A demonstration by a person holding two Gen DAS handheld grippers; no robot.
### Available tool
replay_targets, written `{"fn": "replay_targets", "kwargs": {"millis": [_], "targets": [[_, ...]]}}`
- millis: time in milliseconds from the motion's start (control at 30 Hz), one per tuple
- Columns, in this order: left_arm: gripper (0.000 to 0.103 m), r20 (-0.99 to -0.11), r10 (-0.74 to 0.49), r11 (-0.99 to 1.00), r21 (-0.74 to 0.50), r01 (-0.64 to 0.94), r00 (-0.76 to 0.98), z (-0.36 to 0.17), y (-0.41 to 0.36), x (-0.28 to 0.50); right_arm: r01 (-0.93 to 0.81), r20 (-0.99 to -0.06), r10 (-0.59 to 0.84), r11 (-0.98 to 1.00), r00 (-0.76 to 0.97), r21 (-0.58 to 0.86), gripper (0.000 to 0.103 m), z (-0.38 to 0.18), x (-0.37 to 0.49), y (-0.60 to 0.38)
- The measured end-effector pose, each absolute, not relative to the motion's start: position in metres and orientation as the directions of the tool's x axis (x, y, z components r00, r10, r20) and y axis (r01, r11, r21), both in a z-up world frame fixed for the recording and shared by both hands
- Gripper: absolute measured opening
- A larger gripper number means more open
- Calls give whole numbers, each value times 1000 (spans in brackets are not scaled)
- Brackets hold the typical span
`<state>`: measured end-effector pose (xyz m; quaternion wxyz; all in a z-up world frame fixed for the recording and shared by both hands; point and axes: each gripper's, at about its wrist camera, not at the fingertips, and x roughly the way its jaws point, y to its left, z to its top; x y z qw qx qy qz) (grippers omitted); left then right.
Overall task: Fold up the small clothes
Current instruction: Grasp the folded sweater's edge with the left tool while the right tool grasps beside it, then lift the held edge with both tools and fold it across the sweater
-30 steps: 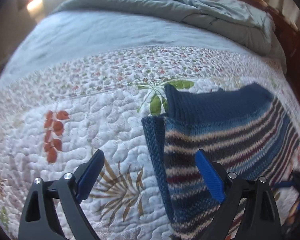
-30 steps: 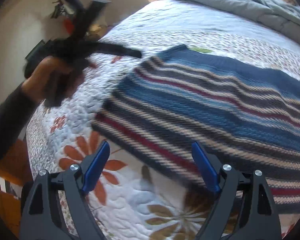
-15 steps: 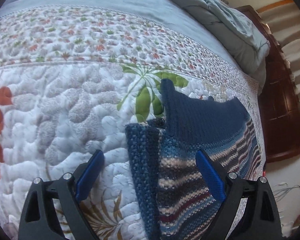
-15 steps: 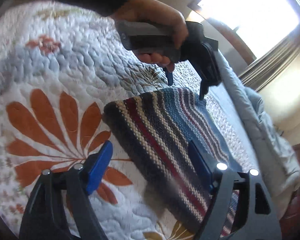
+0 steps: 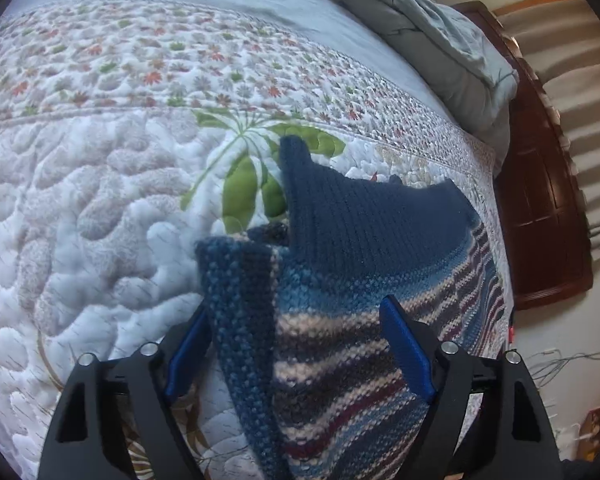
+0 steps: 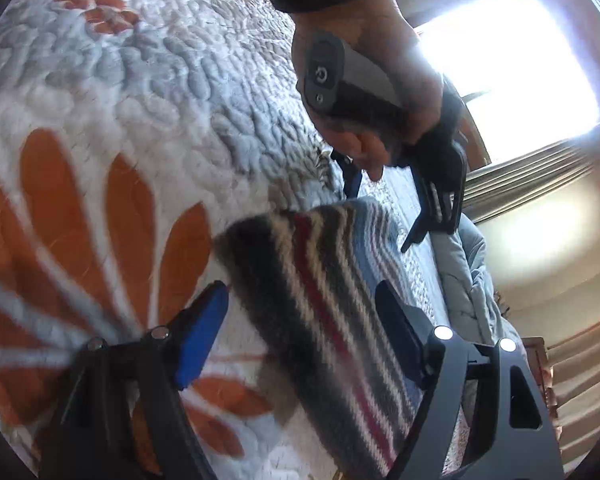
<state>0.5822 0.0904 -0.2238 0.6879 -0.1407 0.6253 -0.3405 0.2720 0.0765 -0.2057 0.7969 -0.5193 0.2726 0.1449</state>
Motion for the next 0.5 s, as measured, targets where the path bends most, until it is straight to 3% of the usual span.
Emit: {"fn": "replay_targets", "kwargs": {"millis": [100, 367, 433, 467, 500], "targets": [[55, -782, -623, 742, -596, 307, -15, -222, 88, 584, -485, -571, -81, 441, 817, -756, 76, -208, 295, 83], [56, -766, -643, 737, -627, 253, -27, -232, 104, 591, -441, -557, -125, 481, 821, -758, 75, -213, 321, 92], [53, -770, -637, 738, -620, 264, -29, -231, 102, 590, -446, -584, -131, 520, 801, -728, 58, -212, 334, 91], [46, -774, -632, 741, -615, 270, -30, -230, 101, 590, -457, -606, -128, 541, 785, -706, 49, -211, 340, 89], [37, -776, -630, 743, -613, 268, -29, -229, 102, 591, -474, -634, -119, 563, 764, -677, 32, -211, 343, 86]]}}
